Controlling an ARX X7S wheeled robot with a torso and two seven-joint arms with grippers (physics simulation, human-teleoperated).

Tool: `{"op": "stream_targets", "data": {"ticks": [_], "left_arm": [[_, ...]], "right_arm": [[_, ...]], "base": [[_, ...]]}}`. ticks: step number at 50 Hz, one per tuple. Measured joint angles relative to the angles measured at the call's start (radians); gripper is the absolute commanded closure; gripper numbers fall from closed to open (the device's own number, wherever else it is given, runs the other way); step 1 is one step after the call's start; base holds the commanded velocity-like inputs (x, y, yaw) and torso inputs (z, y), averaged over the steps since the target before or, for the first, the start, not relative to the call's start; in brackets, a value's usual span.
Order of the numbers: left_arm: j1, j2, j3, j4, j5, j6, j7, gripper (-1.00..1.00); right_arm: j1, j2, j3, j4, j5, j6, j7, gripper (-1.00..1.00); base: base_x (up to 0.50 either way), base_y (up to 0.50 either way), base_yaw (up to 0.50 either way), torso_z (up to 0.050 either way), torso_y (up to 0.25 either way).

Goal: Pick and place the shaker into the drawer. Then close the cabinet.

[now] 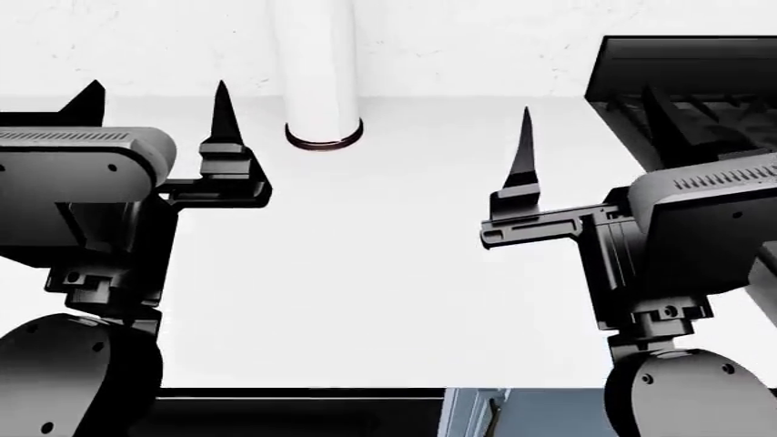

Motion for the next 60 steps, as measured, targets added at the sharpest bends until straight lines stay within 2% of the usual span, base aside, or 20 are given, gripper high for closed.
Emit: {"op": "stream_targets", "data": {"ticks": [14,22,32,42,48,60], "left_arm": [[-0.001,-0.006,0.002,-0.004,-0.007,-0.001,-0.011,-1.00],[-0.096,-0.005,-0.004,0.027,-0.037,-0.106,-0.034,-1.00],[-0.362,0.030,-0.038,0.027,-0.105,-0.334,-0.066,-1.00],[-0.659,0.049,-0.048,-0.111,-0.146,-0.493,-0.074,-1.00],[-0.861,0.041,-0.022,-0.260,-0.147,-0.520,-0.068,-1.00],[-1.228,0.013,0.113,-0.681,-0.106,-0.467,-0.003,-1.00]], "right_arm": [[0.008,-0.004,0.009,-0.005,0.006,-0.001,0.014,-1.00],[0.120,-0.023,0.024,-0.048,0.024,0.111,0.005,-1.00],[0.430,-0.039,0.026,-0.050,0.064,0.322,-0.033,-1.00],[0.773,-0.037,0.009,0.096,0.093,0.494,-0.074,-1.00],[0.974,-0.023,-0.035,0.262,0.102,0.510,-0.099,-1.00],[1.319,-0.040,-0.056,0.679,0.106,0.434,-0.124,-1.00]], "base": [[0.01,0.00,0.00,0.000,0.000],[0.00,0.00,0.00,0.000,0.000],[0.00,0.00,0.00,0.000,0.000],[0.00,0.00,0.00,0.000,0.000],[0.00,0.00,0.00,0.000,0.000],[0.00,0.00,0.00,0.000,0.000]]}}
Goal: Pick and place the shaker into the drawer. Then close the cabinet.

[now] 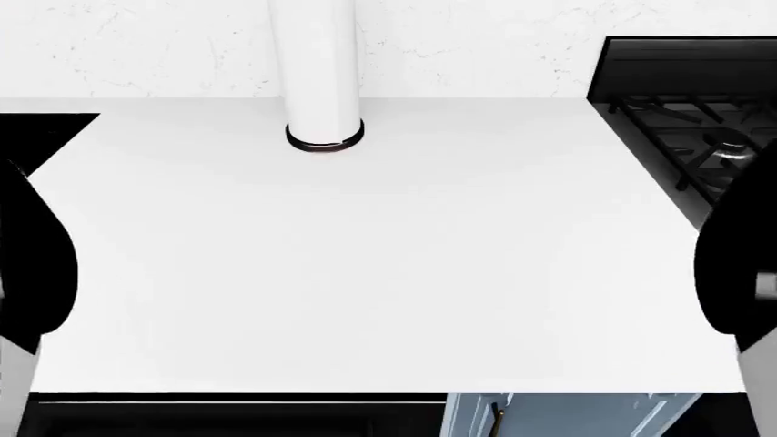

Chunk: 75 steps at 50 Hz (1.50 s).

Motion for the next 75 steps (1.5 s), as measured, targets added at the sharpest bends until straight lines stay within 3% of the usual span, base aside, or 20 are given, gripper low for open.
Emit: {"op": "stream_targets", "data": {"ticks": [13,26,36,49,75], "left_arm": [[-0.321,0.043,0.153,-0.526,0.077,0.170,0.097,-1.00],[-0.486,0.148,0.041,-0.867,0.369,0.255,0.232,-1.00],[-0.524,0.178,0.014,-0.965,0.428,0.245,0.238,-1.00],[-0.540,0.190,0.030,-1.030,0.413,0.242,0.225,-1.00],[-0.546,0.194,0.012,-1.030,0.440,0.227,0.240,-1.00]], "right_arm": [[0.272,-0.044,0.030,0.513,-0.016,-0.184,0.025,-1.00],[0.455,-0.106,0.067,0.934,-0.186,-0.350,-0.044,-1.00],[0.500,-0.136,0.135,1.108,-0.295,-0.394,-0.067,-1.00],[0.519,-0.137,0.169,1.243,-0.307,-0.421,-0.045,-1.00],[0.526,-0.147,0.166,1.294,-0.323,-0.426,-0.059,-1.00]], "base": [[0.00,0.00,0.00,0.000,0.000],[0.00,0.00,0.00,0.000,0.000],[0.00,0.00,0.00,0.000,0.000],[0.00,0.00,0.00,0.000,0.000],[0.11,-0.01,0.00,0.000,0.000]]}}
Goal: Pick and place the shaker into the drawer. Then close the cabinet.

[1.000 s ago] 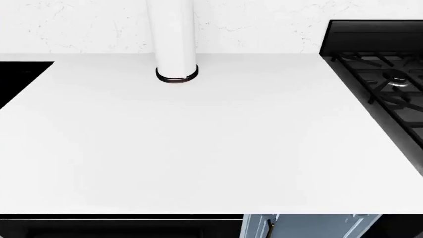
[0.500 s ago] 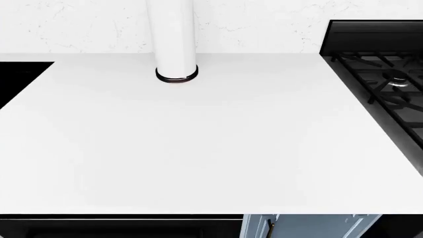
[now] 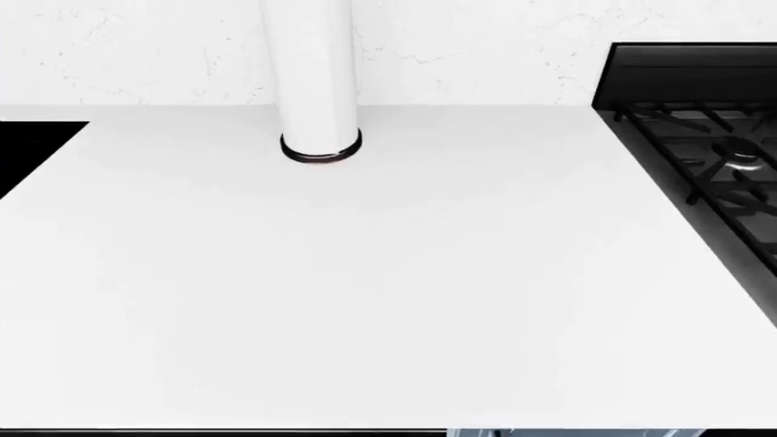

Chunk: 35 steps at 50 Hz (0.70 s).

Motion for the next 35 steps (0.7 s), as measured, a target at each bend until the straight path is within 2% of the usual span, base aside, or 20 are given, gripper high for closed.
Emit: {"op": "stream_targets", "data": {"ticks": [35], "left_arm": [[0.000,0.001,-0.019,-0.021,0.046,0.023,0.020,-1.00]], "right_arm": [[0.000,-0.008,-0.005,0.023,-0.002,-0.017,-0.005,-1.00]], "base": [[0.15,-0.13,0.00,0.000,0.000]]}}
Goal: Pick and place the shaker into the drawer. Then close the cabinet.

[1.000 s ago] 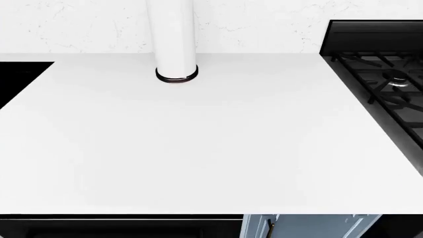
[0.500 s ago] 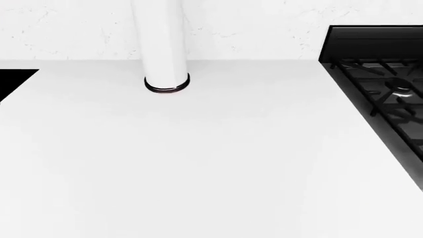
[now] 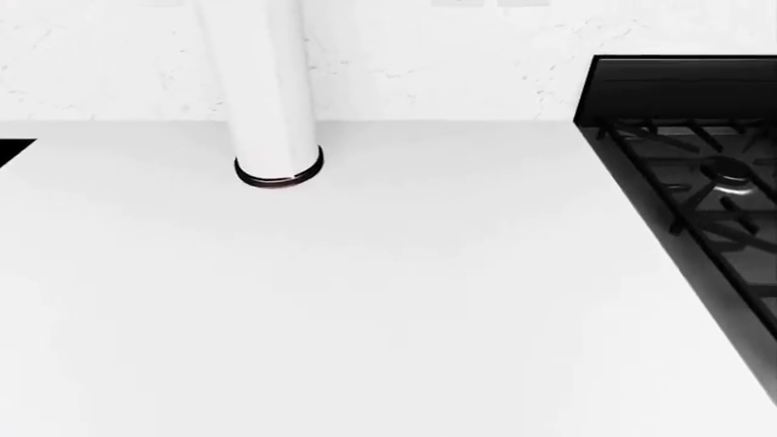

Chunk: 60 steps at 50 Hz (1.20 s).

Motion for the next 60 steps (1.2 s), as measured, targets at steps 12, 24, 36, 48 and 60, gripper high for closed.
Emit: {"op": "stream_targets", "data": {"ticks": [12,24,36,48,60], "left_arm": [[0.000,0.000,-0.005,0.000,0.015,0.000,0.009,-1.00],[0.000,0.000,-0.013,0.001,0.035,0.000,0.019,-1.00],[0.000,0.000,-0.012,-0.002,0.040,0.001,0.021,-1.00],[0.000,0.000,-0.015,-0.013,0.045,0.008,0.021,-1.00],[0.000,0.000,-0.024,-0.016,0.055,0.011,0.026,-1.00]], "right_arm": [[0.000,-0.002,-0.002,-0.003,0.001,0.001,-0.002,-1.00],[0.000,-0.005,-0.007,-0.019,-0.008,-0.004,-0.001,-1.00],[0.000,-0.003,-0.003,-0.028,-0.024,-0.006,0.003,-1.00],[0.000,0.000,-0.001,-0.025,-0.028,-0.013,0.006,-1.00],[0.000,0.000,0.000,-0.079,-0.050,-0.036,-0.004,-1.00]], "base": [[0.13,-0.01,0.00,0.000,0.000],[0.08,0.00,0.00,0.000,0.000],[0.09,0.00,0.00,0.000,0.000],[0.04,0.00,0.00,0.000,0.001],[0.00,0.00,0.00,0.000,0.000]]}}
